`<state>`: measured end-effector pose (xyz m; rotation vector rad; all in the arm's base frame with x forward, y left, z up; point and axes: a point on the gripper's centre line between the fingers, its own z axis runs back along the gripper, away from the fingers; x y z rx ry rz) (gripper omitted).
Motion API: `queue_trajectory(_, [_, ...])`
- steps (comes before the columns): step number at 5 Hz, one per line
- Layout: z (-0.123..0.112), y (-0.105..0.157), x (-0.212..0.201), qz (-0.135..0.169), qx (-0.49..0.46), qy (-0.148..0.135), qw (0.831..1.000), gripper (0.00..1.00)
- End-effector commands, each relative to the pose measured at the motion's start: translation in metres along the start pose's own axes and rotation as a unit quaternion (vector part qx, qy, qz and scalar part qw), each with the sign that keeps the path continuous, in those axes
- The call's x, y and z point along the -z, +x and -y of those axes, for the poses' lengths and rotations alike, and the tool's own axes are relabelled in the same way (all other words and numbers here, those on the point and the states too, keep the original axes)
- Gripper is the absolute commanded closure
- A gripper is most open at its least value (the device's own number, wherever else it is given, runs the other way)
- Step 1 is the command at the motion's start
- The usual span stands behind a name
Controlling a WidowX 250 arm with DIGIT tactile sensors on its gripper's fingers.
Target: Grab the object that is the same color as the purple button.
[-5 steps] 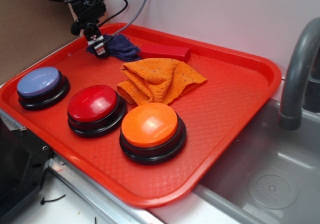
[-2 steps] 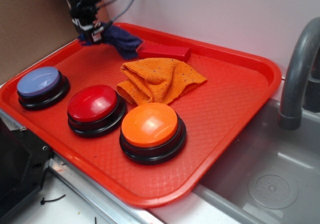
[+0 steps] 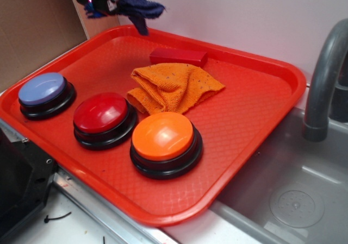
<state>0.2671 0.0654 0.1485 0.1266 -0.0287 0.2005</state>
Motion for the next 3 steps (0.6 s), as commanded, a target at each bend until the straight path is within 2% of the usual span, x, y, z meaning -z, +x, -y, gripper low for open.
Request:
queue_trajectory(1, [0.031,-0.008,-0.082,0.041,-0.034,-0.082,0.995,1.00])
queue_trajectory(2, [0.040,-0.027,-0.109,0.062,-0.018,-0.102,0.993,1.00])
queue_trajectory(3, [0.040,-0.028,-0.107,0.045,-0.004,-0.098,0.994,1.00])
